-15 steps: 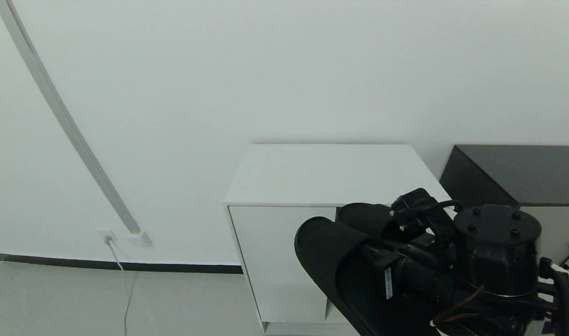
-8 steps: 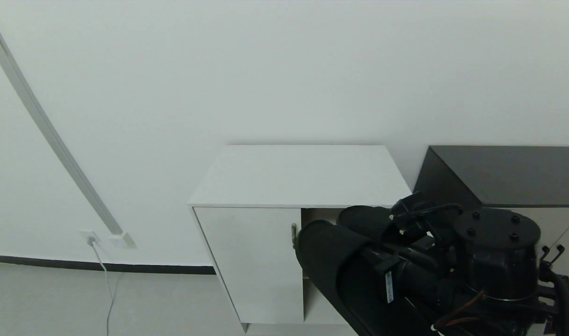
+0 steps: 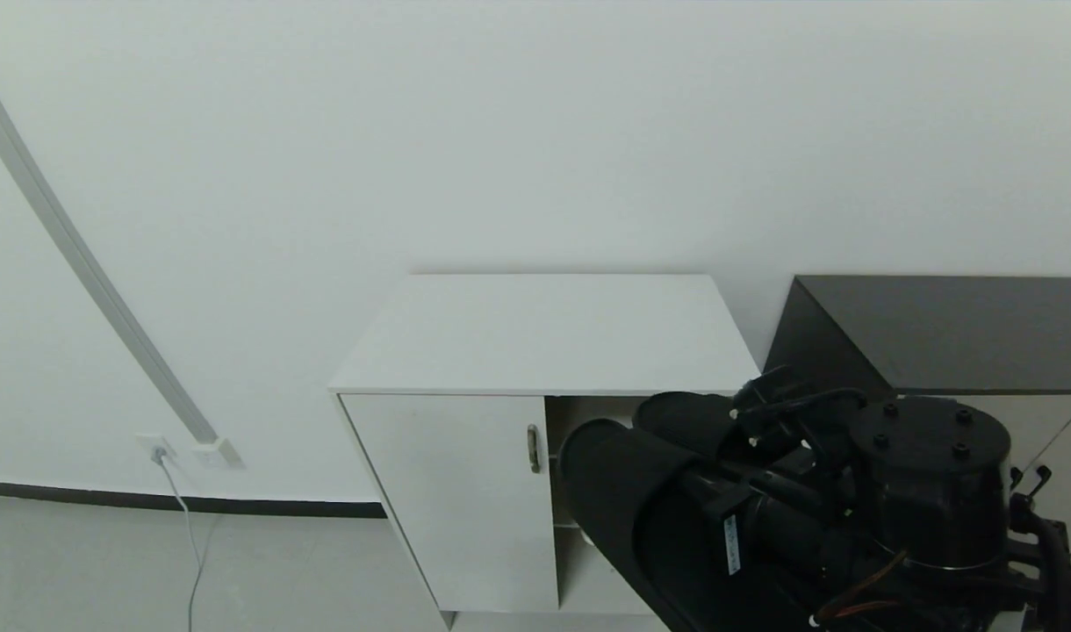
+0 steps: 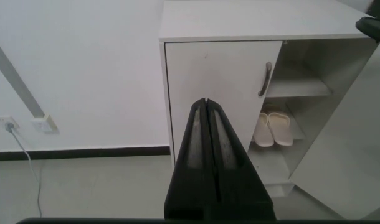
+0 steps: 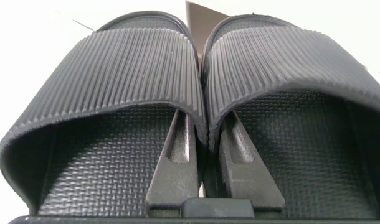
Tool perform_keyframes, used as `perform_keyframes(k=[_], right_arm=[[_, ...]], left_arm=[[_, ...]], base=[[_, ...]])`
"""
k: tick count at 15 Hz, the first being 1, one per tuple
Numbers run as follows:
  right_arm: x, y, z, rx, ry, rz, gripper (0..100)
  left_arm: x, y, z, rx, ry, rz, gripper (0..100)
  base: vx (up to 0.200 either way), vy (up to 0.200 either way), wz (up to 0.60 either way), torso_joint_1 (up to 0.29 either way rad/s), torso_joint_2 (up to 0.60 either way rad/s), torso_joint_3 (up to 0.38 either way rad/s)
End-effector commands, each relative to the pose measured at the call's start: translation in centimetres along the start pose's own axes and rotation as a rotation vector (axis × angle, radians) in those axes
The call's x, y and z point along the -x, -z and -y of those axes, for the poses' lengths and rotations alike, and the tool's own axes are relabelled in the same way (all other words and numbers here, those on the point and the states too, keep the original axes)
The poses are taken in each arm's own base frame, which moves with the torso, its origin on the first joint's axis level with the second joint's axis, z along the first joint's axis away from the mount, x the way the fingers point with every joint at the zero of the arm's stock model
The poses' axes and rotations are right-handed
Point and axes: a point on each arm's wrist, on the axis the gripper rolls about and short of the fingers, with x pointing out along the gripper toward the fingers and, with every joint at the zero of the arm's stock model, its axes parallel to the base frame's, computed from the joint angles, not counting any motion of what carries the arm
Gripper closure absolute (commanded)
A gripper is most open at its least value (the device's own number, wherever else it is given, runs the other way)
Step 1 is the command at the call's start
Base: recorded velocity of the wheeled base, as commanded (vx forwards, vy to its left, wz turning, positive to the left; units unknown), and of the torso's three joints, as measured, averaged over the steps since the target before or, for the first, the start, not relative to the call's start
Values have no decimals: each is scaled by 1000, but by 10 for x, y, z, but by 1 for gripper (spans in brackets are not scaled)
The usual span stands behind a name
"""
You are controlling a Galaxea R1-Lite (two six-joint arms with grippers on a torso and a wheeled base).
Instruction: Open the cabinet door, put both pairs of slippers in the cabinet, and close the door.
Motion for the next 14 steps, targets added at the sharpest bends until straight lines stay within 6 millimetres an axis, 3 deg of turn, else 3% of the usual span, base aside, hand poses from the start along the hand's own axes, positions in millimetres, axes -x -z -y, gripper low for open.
perform_keyframes(k=[1, 14], right_arm=[[-1, 1, 0, 2, 1, -4, 100], [0, 9, 0, 29, -1, -33, 100]], left_arm=[[0, 0, 0, 0, 0, -1, 100], [0, 0, 0, 0, 0, -1, 100]], base=[[0, 0, 0, 0, 0, 0], [0, 0, 0, -18, 38, 22]])
